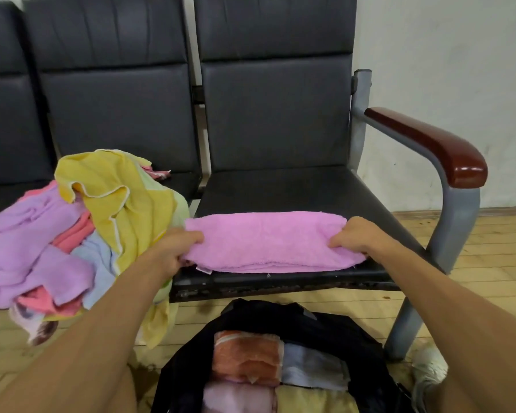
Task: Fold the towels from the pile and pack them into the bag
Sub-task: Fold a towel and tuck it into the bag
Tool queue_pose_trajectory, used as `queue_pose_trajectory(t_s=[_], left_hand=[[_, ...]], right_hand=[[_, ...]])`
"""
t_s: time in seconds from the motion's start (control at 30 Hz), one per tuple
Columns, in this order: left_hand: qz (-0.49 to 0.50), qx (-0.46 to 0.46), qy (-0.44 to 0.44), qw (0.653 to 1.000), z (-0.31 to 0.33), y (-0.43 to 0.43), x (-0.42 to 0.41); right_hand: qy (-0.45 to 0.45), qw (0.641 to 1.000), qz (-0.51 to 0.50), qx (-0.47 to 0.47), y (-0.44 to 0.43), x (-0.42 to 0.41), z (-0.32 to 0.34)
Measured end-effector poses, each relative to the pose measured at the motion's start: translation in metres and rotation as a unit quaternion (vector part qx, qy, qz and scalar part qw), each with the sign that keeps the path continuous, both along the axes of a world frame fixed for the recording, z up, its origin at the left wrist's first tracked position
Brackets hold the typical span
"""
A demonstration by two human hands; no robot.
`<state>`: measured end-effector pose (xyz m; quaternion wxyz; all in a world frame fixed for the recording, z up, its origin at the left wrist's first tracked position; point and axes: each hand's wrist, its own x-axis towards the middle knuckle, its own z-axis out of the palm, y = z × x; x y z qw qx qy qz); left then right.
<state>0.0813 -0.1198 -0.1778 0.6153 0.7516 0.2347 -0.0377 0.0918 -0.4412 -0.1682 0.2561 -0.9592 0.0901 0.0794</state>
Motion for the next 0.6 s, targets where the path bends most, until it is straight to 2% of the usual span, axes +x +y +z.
queue_pose_trajectory(t_s=[0.07, 0.23, 0.3, 0.43, 0.6], left_hand=[[0.017, -0.152, 0.035, 0.988, 0.01, 0.003, -0.009], [0.058, -0.219, -0.045, 0.973, 0.033, 0.0, -0.012], [0.053, -0.201, -0.059, 0.976, 0.046, -0.009, -0.008], [-0.001, -0.09, -0.068, 0.994, 0.065, -0.055, -0.001], [-0.114, 0.039, -0.037, 0.992, 0.065, -0.122, 0.007]], right_hand=[[0.011, 0.998, -0.016, 0.054, 0.001, 0.0, 0.002], [0.08, 0.973, -0.05, 0.209, 0.0, -0.002, 0.003], [0.105, 0.964, -0.052, 0.238, 0.0, -0.005, 0.007], [0.114, 0.963, -0.042, 0.24, -0.003, -0.006, 0.008], [0.12, 0.964, -0.028, 0.237, -0.006, -0.007, 0.009]])
